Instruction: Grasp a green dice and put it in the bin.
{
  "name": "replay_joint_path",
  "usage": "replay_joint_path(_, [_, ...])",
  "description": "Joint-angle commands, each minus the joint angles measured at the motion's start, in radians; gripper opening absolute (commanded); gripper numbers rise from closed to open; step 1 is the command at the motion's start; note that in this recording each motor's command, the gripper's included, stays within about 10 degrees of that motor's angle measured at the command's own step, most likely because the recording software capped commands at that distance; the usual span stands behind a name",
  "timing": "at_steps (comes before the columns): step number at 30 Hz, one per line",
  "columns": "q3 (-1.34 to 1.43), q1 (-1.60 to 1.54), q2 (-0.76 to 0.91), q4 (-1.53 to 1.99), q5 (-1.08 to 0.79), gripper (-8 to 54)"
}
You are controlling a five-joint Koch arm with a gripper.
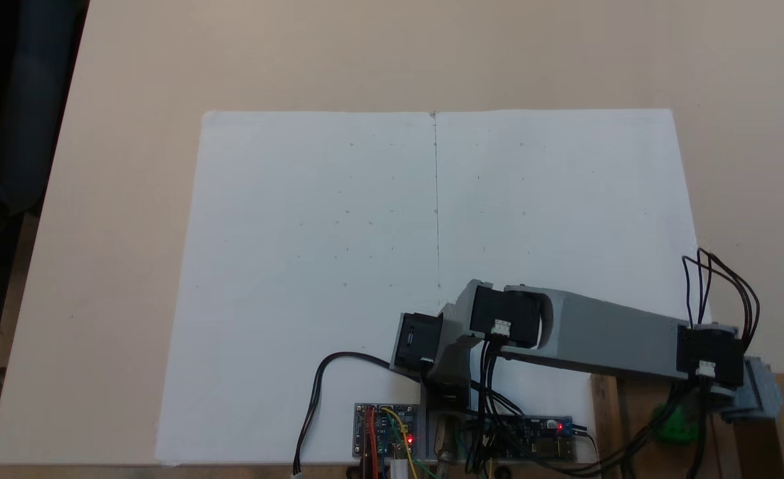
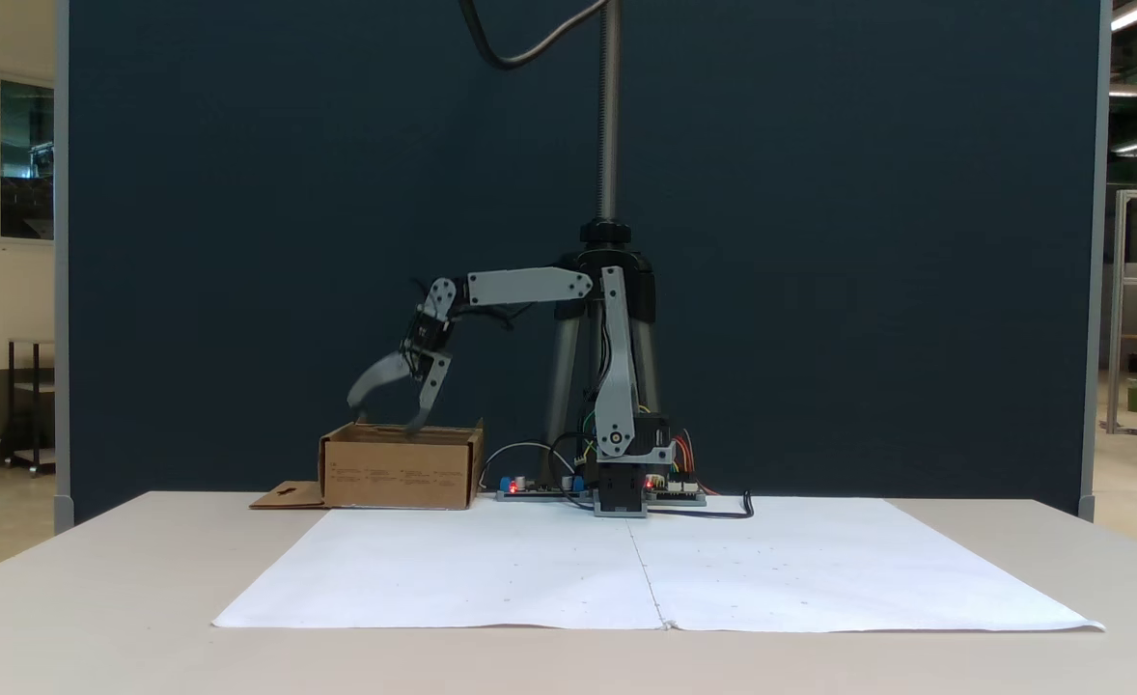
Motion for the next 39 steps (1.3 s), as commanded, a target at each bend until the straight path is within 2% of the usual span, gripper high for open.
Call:
replay_joint_path(1, [-0.107, -0.038, 0.083, -0.064, 0.167, 43.0])
replay_joint_path(8, [-0.140, -0.307, 0.233, -0.048, 0.400, 43.1])
replay_joint_path(27, [-0.066, -1.330, 0.304, -0.066, 0.402, 44.0])
replay_joint_path(32, [0.209, -1.489, 0.387, -0.234, 0.397, 44.3])
replay_joint_path(39, [0.712, -1.658, 0.525, -0.514, 0.285, 43.9])
